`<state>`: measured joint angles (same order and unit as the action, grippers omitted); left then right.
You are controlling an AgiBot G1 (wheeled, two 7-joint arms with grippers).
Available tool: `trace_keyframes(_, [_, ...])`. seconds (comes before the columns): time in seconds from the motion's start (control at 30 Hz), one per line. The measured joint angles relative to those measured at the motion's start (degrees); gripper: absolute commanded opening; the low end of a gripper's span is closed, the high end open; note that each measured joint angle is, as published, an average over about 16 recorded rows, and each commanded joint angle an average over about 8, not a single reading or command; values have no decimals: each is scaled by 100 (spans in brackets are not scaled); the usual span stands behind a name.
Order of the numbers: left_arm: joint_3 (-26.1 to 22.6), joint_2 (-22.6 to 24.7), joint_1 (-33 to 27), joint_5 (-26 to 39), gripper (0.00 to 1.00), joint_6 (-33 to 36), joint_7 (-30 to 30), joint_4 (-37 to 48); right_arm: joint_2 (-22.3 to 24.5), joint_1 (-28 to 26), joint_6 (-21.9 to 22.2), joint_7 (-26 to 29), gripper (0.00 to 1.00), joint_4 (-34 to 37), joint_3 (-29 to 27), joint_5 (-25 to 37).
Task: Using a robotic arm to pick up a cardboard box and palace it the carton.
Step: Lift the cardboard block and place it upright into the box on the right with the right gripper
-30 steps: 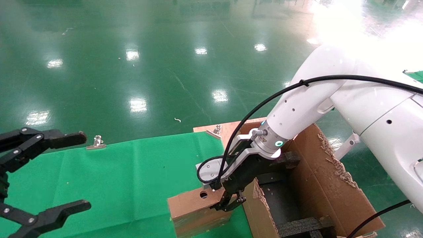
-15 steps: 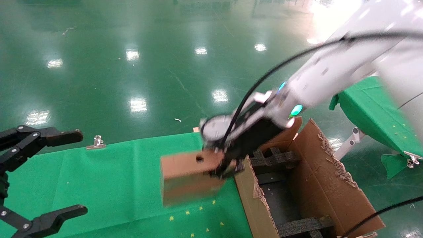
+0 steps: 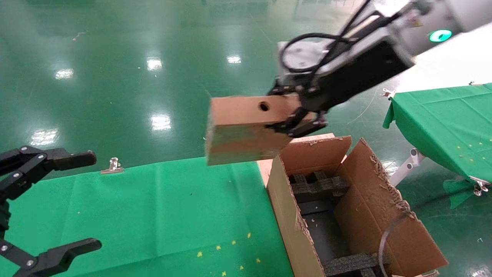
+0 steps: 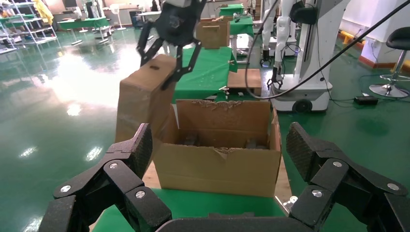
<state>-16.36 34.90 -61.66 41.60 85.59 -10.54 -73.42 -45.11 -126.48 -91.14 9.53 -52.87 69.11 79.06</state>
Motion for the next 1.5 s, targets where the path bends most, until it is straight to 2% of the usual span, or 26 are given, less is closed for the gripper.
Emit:
trace_keyframes(0.37, [-4,-2,-1,-3,100,-2,2,0,1635,-581,30,559,0,-678,786,115])
trace_keyframes(0.53, [-6,-3,-1,-4,100,-3,3,0,2385,-668,66,905,0,-1156,1074,204])
trace_keyframes(0.7, [-7,-3,-1,-5,100,-4,4,1,2943,-665,123,1207,0,-1579,1287,241])
trace_keyframes(0.83, [-8,-4,-1,-4,100,-4,5,1,3200,-635,173,1369,0,-1807,1385,235])
trace_keyframes(1.13, [-9,-5,-1,-5,100,-5,6,3,3375,-557,361,1682,0,-1969,1462,187])
trace_keyframes(1.3, [-10,-5,-2,-6,100,-5,7,4,3481,-407,711,2321,0,-2099,1537,241])
trace_keyframes(1.5, [-13,-5,-3,-7,100,-4,8,6,3661,-137,1280,3462,0,-2308,1708,350])
